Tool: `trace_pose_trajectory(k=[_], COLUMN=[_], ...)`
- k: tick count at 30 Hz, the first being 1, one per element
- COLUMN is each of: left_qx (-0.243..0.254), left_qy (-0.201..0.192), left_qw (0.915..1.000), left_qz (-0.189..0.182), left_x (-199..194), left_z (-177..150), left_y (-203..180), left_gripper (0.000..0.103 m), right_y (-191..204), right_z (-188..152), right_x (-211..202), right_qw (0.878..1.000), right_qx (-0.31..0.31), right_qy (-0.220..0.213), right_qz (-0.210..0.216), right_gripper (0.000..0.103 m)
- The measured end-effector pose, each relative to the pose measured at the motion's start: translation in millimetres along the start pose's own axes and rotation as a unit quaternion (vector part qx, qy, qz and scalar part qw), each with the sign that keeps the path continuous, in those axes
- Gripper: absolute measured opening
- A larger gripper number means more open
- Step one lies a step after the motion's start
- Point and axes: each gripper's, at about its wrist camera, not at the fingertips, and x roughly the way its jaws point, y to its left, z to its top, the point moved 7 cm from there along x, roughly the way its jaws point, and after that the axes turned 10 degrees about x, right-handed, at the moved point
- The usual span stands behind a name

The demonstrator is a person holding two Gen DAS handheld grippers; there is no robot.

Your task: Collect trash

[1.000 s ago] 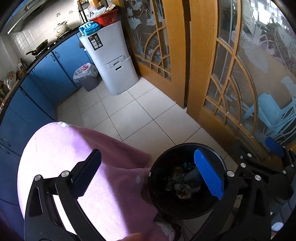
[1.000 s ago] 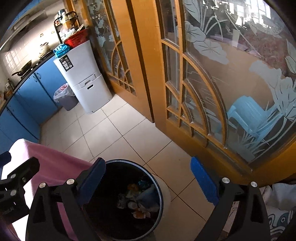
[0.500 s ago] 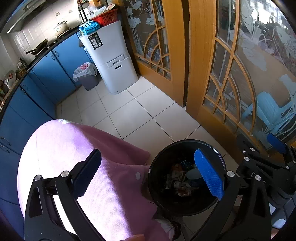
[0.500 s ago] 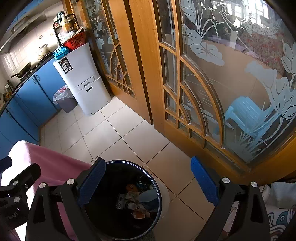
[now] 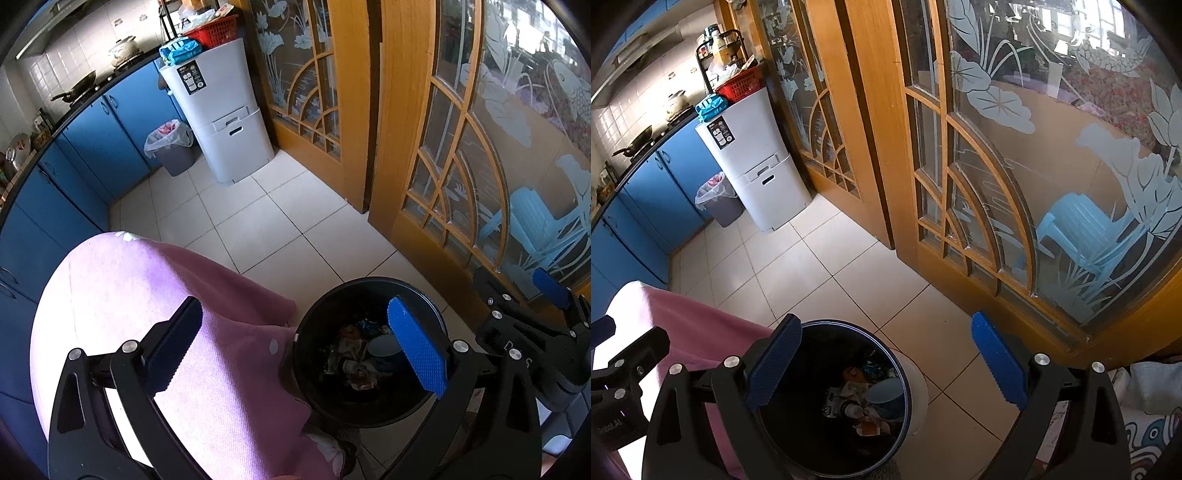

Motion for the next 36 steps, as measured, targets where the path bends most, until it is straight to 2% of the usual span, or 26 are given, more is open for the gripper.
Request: trace_pose_trajectory(k=[36], left_qx=[0.005], left_qy=[-0.003], left_qw=[1.0], left_qz=[0.0], left_x=[-0.5], left_z=[2.9], left_y=[-6.4], left_gripper=[0.099], right_y=[7.7], right_z=[-1.9], right_x=[-0.2], right_qw=[1.0], right_qx=[-0.001], right_qy=[0.0], right_qz=[0.005], right_gripper=[0.091])
